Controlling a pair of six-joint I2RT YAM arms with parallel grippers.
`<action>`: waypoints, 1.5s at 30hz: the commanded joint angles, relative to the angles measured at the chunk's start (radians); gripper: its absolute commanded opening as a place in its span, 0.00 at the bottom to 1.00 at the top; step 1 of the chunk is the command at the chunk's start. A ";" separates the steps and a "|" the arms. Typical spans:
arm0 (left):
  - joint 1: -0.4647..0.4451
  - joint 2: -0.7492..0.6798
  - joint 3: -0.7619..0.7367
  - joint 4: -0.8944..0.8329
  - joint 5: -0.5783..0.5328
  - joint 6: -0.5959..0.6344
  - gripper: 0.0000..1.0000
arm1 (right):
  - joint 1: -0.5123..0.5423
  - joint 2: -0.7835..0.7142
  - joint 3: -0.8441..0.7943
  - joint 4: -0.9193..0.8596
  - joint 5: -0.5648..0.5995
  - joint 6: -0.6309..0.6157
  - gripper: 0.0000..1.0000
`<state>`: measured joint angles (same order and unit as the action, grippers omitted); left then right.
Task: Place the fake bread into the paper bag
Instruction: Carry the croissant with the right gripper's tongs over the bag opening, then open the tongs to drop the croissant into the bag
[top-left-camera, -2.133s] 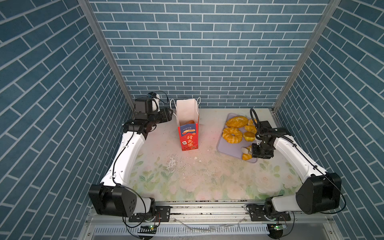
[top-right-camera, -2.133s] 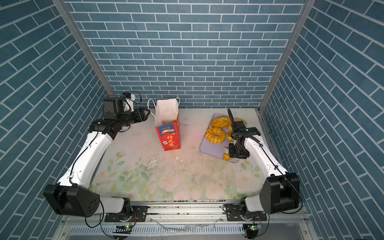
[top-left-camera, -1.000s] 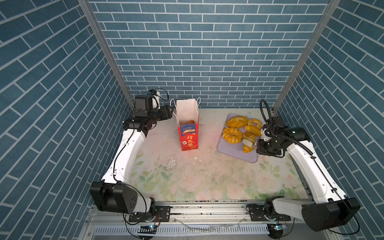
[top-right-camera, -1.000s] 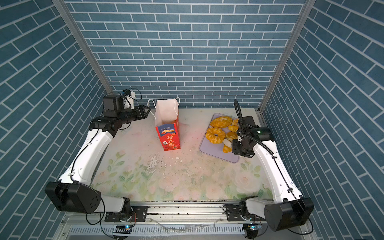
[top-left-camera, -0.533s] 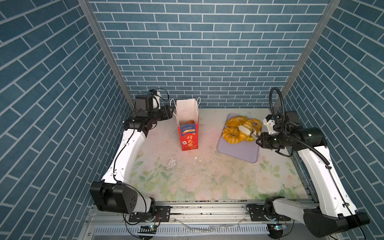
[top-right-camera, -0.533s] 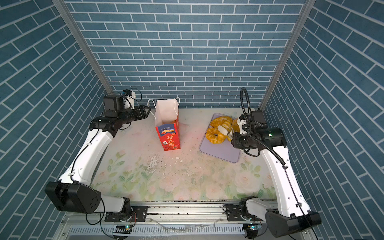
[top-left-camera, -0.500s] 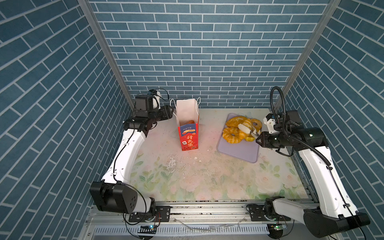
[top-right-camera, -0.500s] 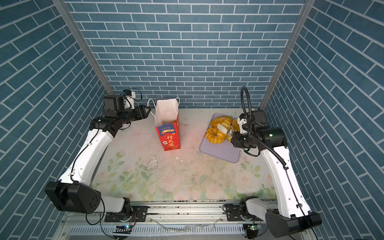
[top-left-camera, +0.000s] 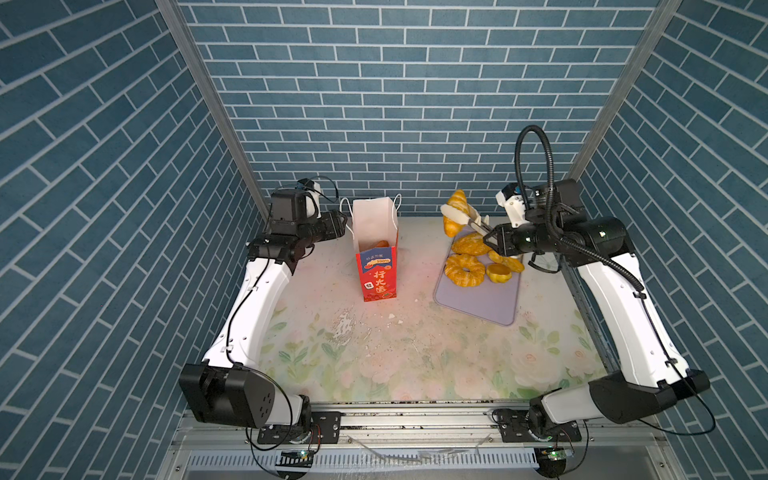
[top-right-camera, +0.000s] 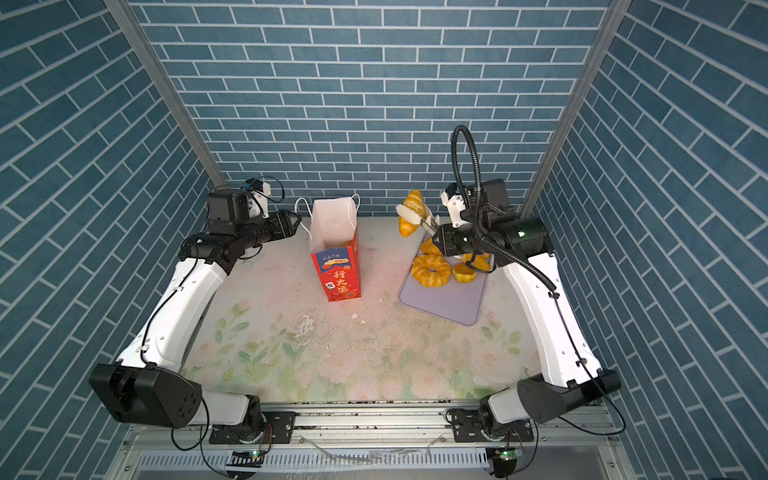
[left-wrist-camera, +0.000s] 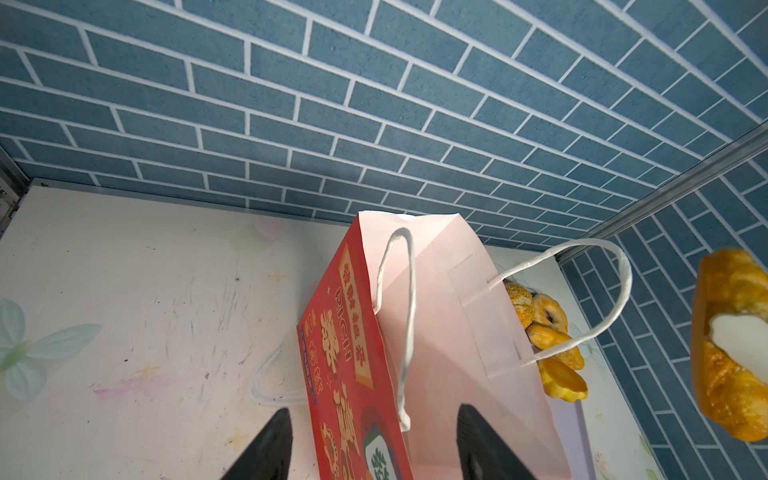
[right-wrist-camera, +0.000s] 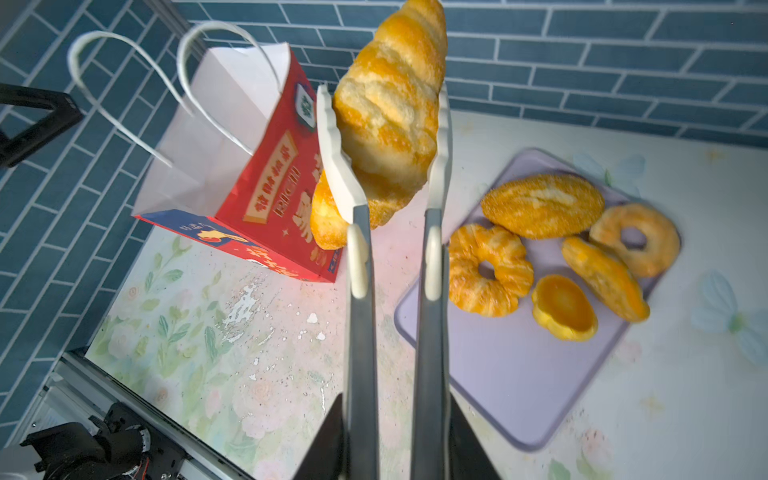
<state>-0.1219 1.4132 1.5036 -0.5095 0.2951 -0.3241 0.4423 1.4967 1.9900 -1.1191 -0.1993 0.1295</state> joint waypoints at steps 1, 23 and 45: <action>-0.014 -0.011 -0.015 0.011 -0.009 0.010 0.64 | 0.057 0.056 0.127 0.121 0.023 -0.101 0.17; -0.039 -0.090 -0.186 0.089 0.003 -0.020 0.63 | 0.315 0.371 0.296 0.169 0.105 -0.168 0.19; -0.039 -0.117 -0.191 0.113 0.027 -0.015 0.66 | 0.354 0.410 0.469 0.046 0.183 -0.178 0.47</action>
<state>-0.1577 1.3033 1.3117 -0.4118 0.3096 -0.3443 0.7940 1.9484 2.4142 -1.0863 -0.0425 -0.0311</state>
